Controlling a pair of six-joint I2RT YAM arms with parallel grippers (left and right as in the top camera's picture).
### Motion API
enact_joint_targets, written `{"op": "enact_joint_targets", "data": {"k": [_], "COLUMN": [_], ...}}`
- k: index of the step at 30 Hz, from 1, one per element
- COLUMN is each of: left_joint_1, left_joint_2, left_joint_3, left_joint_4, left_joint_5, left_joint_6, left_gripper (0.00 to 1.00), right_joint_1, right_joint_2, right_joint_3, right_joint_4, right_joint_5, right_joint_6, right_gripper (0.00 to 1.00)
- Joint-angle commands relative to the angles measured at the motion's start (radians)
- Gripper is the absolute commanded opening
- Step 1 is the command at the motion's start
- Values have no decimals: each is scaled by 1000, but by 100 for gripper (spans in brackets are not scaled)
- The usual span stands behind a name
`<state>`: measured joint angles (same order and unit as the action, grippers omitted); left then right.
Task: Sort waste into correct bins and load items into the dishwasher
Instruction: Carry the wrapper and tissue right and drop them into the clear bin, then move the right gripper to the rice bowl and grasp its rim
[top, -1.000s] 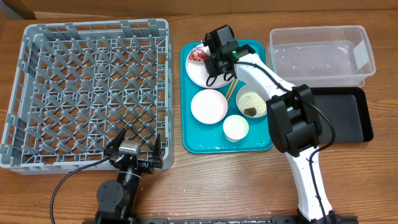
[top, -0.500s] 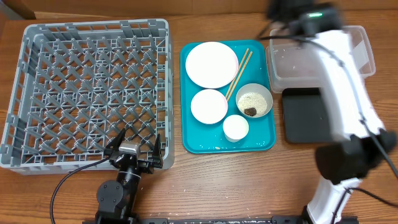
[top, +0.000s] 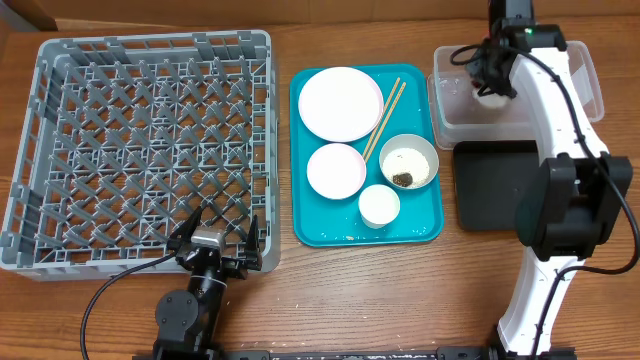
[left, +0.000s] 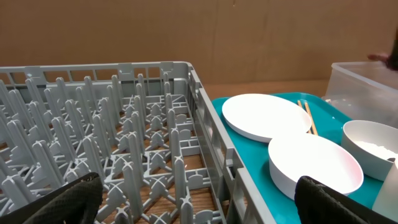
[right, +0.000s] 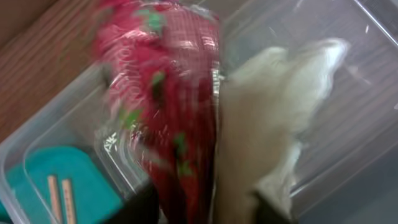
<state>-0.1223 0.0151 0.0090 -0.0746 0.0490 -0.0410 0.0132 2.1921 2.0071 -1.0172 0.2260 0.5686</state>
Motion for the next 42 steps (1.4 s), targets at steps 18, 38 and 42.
{"op": "enact_joint_targets", "data": {"k": [18, 38, 42], "left_joint_1": [4, 4, 4], "left_joint_2": [-9, -9, -9], "left_joint_3": [-4, -4, -4], "left_joint_4": [0, 0, 0], "left_joint_5": [-4, -4, -4], "left_joint_6": [19, 19, 19], "left_gripper": [100, 100, 100], "right_joint_1": [134, 479, 479], "right_joint_2": [-149, -147, -148], "right_joint_3": [200, 44, 42], "right_joint_4": [-230, -345, -393], "right_joint_5": [-310, -238, -227], "right_joint_6": [-184, -39, -13], "right_gripper": [93, 80, 79]}}
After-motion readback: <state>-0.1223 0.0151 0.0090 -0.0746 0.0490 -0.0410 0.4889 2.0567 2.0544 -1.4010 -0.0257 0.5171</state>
